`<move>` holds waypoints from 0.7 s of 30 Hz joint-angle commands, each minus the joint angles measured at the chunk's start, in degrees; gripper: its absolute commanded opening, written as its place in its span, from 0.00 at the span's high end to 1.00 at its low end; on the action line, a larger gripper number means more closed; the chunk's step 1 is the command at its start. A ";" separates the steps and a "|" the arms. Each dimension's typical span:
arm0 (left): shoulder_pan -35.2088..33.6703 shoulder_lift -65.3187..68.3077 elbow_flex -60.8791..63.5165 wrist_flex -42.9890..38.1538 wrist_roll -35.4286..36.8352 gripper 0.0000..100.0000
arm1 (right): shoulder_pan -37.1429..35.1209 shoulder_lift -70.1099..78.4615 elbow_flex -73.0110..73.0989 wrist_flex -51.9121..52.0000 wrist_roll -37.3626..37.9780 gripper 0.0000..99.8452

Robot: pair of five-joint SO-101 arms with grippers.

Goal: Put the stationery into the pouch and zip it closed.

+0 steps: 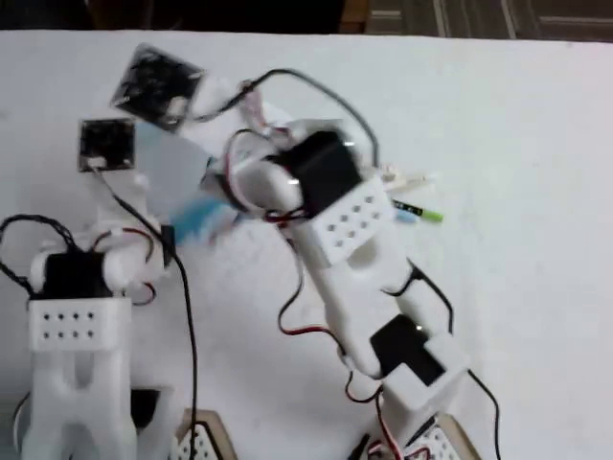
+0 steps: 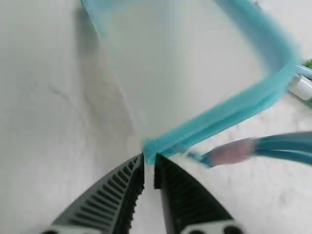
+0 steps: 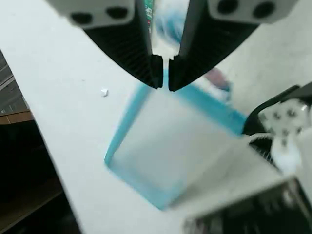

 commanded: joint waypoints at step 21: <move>-33.98 -0.48 -4.04 3.08 -9.23 0.86 | -9.89 -1.80 36.57 -6.55 22.51 0.83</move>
